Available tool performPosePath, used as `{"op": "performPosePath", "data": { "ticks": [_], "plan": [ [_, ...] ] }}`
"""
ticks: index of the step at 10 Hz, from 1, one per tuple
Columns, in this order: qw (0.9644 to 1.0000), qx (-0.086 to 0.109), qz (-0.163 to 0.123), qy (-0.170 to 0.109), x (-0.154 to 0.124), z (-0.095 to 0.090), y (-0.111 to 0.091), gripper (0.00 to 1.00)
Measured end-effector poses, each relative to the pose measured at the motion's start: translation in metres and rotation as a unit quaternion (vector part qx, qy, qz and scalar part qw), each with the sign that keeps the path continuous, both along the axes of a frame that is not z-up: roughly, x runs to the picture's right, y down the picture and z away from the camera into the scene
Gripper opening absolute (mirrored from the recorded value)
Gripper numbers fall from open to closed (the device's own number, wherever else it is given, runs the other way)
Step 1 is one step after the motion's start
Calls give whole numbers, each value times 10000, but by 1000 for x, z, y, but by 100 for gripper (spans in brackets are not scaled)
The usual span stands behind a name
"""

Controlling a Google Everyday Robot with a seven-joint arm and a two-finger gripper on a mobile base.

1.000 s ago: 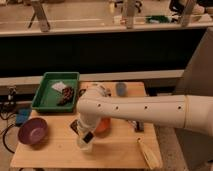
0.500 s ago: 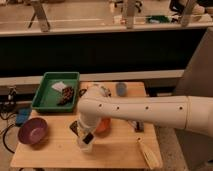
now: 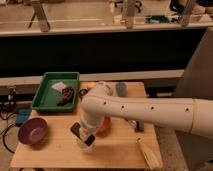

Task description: Place eraser in paper cup

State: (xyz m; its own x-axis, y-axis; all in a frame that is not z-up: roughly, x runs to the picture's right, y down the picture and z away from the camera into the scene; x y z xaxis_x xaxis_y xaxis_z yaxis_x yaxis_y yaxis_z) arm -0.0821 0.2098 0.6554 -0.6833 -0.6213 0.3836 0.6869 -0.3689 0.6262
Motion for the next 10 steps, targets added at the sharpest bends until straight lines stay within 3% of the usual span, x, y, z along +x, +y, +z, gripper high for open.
{"op": "performPosePath", "data": {
  "ticks": [3, 10],
  "plan": [
    [9999, -83, -115, -87, 1, -3, 4, 2],
    [9996, -133, -210, -93, 0, 0, 8, 72]
  ]
}}
